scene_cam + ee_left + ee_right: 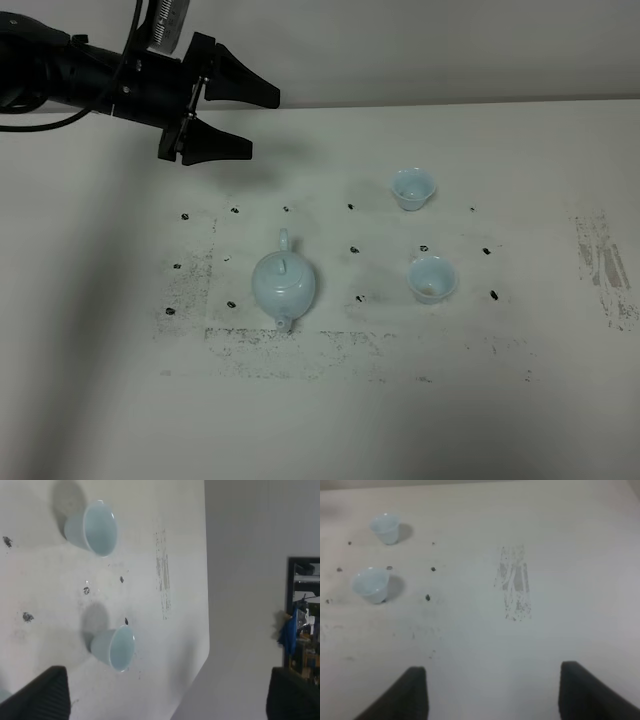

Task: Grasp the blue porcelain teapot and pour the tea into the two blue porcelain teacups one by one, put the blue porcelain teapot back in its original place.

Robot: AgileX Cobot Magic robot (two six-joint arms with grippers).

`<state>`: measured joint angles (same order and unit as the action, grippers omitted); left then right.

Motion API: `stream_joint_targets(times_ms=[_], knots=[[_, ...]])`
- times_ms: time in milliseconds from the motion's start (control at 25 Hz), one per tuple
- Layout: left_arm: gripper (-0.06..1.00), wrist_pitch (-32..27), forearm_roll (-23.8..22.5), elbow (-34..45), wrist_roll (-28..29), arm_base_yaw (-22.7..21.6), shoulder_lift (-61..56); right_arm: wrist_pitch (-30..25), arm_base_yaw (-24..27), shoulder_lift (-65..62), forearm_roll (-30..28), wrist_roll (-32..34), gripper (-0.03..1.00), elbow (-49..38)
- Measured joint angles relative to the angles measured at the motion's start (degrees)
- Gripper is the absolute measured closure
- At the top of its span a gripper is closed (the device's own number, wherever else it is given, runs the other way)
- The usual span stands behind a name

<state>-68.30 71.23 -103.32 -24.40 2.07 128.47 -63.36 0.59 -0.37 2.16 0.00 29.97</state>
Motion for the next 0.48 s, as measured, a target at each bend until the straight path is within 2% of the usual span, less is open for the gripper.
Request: stream_joint_targets(times_ms=[160, 240, 320, 480], knots=[[0.19, 1.26, -0.29, 0.0, 0.0, -3.03, -0.33, 0.0, 0.0, -0.05, 0.0, 0.0, 0.43, 0.0], [0.19, 2.22, -3.36, 0.0, 0.41, -5.23, -1.34, 0.0, 0.0, -0.05, 0.0, 0.0, 0.43, 0.0], [0.19, 2.99, -8.59, 0.0, 2.06, -7.02, -2.88, 0.0, 0.0, -0.05, 0.0, 0.0, 0.43, 0.0], [0.19, 3.89, -23.41, 0.0, 6.35, -8.22, -7.6, 0.0, 0.0, -0.05, 0.0, 0.0, 0.43, 0.0]])
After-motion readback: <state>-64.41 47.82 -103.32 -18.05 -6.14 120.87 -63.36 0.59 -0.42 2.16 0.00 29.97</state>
